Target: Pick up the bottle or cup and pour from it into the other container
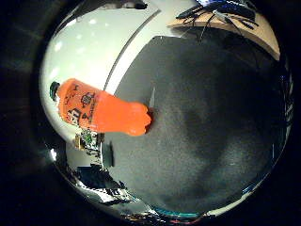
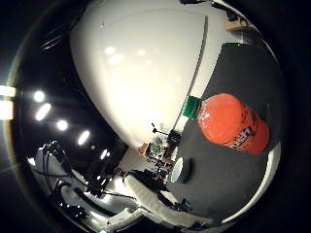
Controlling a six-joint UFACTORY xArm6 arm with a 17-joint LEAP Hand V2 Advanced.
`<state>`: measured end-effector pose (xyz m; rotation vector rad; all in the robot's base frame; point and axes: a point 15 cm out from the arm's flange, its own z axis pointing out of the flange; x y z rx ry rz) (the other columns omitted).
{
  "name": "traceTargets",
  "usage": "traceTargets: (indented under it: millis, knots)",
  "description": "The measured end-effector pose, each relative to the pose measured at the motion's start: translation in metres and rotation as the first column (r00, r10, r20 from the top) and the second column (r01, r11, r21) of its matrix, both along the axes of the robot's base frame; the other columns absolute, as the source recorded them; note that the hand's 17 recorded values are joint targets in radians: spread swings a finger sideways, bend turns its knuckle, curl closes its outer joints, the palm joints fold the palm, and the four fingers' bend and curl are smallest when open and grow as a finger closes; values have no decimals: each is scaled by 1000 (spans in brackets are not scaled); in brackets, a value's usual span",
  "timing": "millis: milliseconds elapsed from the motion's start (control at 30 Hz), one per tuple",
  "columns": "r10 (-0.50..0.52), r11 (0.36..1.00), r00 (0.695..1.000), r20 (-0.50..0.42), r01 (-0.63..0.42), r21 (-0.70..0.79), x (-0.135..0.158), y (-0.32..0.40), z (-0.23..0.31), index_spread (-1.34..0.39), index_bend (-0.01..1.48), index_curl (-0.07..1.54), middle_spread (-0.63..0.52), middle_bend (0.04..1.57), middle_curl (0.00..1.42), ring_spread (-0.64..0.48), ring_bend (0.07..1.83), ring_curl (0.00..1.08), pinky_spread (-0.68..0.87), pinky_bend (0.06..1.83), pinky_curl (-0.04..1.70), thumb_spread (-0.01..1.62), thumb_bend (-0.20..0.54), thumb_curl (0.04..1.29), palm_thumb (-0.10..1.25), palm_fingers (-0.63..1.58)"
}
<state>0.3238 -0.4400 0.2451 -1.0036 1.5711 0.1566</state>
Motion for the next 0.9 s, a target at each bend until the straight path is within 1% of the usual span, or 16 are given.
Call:
traceTargets:
  millis: [300, 533, 767, 900]
  knots:
    - [64, 997, 998, -7, -64, 31, 29, 26, -15, -217, 154, 275, 32, 273, 344, 142, 453, 247, 374, 806, 1, 913, -30, 299, 302, 107]
    - [137, 990, 991, 6, -137, 24, 51, 50, -19, -227, 151, 272, 23, 272, 343, 137, 502, 250, 379, 840, -2, 925, -29, 301, 337, 179]
    - [178, 983, 984, -20, -177, 46, 55, 70, -29, -214, 153, 264, 1, 294, 349, 128, 601, 254, 371, 946, -5, 942, -22, 307, 404, 269]
    - [215, 976, 975, -45, -213, 47, 56, 81, -34, -199, 158, 265, -6, 323, 357, 95, 705, 263, 333, 1005, -11, 959, -27, 308, 444, 341]
